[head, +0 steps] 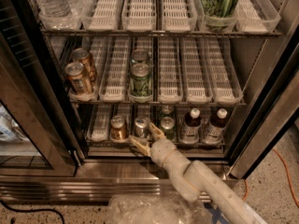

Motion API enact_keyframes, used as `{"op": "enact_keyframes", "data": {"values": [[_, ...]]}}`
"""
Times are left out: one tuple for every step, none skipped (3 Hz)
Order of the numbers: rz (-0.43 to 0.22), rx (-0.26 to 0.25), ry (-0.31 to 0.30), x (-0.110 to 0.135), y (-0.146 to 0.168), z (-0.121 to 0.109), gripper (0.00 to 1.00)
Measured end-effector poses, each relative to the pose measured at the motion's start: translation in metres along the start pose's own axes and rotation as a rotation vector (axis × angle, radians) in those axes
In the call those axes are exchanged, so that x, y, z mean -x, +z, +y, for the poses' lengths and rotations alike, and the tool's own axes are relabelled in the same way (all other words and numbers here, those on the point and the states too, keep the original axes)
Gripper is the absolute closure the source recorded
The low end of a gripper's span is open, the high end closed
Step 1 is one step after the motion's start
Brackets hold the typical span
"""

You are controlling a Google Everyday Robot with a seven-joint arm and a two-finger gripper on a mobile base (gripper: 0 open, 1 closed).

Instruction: Pick redbull can from bottom shelf of fridge

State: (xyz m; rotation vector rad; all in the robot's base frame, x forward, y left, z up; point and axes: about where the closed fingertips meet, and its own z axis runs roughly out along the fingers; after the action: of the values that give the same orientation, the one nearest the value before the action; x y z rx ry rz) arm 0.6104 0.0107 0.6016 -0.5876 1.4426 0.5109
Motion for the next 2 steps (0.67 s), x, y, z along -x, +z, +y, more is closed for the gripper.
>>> {"op": "enact_keyframes", "data": {"values": [[-0.04,-0.028,0.001,0.0054,0.0197,-0.0169,0.33],[-0.043,-0.012,-0.001,0.0057,0.0276,-0.0138,0.33]]}}
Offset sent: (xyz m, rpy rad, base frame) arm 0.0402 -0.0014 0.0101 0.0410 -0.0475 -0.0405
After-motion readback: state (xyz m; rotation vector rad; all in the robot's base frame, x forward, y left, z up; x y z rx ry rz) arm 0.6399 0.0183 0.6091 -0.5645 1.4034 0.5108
